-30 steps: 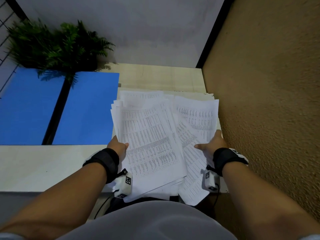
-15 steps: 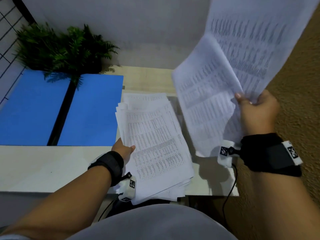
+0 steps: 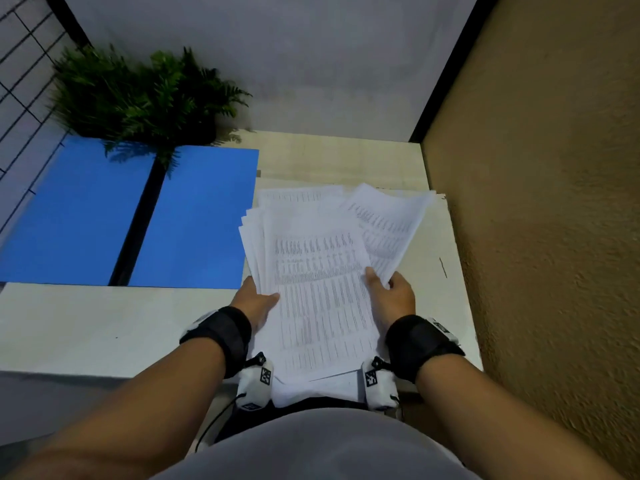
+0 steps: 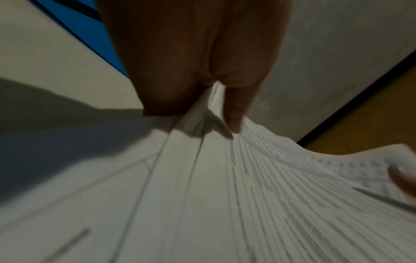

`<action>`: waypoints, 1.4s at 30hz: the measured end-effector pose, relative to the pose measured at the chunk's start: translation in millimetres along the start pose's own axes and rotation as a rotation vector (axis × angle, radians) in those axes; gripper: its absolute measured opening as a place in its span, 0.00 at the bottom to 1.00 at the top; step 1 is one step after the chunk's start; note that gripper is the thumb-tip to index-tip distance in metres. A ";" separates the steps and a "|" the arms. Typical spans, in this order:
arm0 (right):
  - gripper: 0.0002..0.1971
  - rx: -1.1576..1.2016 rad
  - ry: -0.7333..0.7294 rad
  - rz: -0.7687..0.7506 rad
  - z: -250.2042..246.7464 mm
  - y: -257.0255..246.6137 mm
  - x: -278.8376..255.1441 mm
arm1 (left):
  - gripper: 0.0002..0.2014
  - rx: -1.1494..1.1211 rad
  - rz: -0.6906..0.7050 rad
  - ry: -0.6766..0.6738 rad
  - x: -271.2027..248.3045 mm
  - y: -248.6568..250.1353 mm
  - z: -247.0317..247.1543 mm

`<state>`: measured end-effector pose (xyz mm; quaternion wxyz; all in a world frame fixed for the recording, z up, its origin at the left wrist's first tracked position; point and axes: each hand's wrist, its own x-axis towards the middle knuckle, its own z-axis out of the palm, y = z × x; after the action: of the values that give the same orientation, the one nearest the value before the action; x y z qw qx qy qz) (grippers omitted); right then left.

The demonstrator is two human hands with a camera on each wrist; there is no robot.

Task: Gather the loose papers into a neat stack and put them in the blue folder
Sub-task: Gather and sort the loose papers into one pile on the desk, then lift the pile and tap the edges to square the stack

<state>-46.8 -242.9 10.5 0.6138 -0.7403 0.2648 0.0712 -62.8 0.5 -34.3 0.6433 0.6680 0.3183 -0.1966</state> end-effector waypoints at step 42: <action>0.26 0.349 -0.326 -0.157 -63.8 -93.6 17.7 | 0.19 -0.209 0.403 -0.274 -75.8 143.1 49.2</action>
<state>-0.9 -298.7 99.4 0.7708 -0.6199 0.1124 0.0952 -13.1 -56.7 117.1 0.7719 0.6151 0.1076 -0.1192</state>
